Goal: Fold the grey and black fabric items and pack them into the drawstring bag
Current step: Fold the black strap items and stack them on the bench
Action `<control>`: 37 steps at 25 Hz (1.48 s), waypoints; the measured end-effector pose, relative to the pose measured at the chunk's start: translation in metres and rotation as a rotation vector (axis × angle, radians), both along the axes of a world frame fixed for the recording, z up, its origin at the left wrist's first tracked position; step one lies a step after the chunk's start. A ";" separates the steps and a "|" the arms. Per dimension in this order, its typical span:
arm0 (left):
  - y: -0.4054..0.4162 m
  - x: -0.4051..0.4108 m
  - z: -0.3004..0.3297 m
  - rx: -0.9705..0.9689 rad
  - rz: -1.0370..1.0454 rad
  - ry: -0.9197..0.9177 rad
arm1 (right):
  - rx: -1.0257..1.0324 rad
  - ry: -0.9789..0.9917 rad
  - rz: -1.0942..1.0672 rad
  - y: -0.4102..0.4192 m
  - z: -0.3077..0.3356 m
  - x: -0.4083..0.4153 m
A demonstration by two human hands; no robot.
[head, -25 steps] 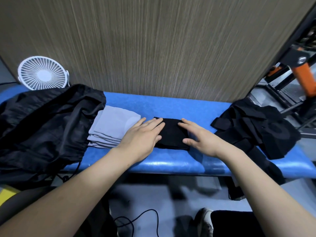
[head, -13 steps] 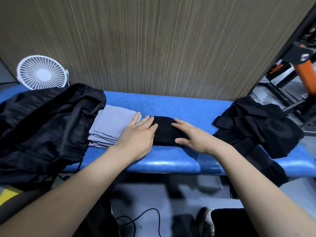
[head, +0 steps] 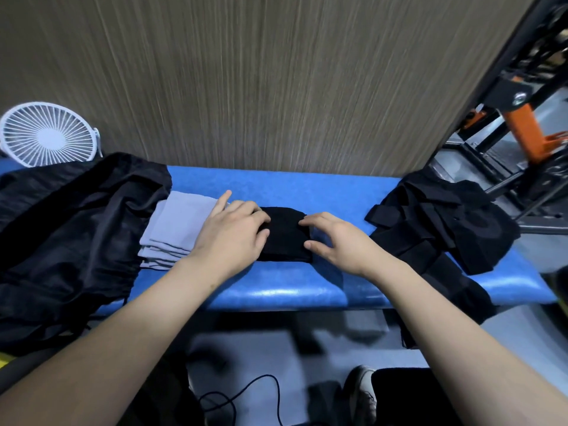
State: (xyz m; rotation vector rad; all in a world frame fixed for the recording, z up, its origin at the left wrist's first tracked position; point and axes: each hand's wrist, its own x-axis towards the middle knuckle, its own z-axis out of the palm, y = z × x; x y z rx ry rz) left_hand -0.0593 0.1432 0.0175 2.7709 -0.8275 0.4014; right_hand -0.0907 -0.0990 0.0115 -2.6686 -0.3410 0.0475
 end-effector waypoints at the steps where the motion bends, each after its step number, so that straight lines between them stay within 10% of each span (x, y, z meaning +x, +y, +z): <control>1: -0.003 0.001 0.002 -0.024 0.004 -0.022 | 0.010 -0.025 -0.010 -0.003 0.002 -0.002; 37: -0.222 -0.040 -0.002 -0.335 -0.419 0.229 | 0.358 -0.100 -0.753 -0.242 0.021 -0.147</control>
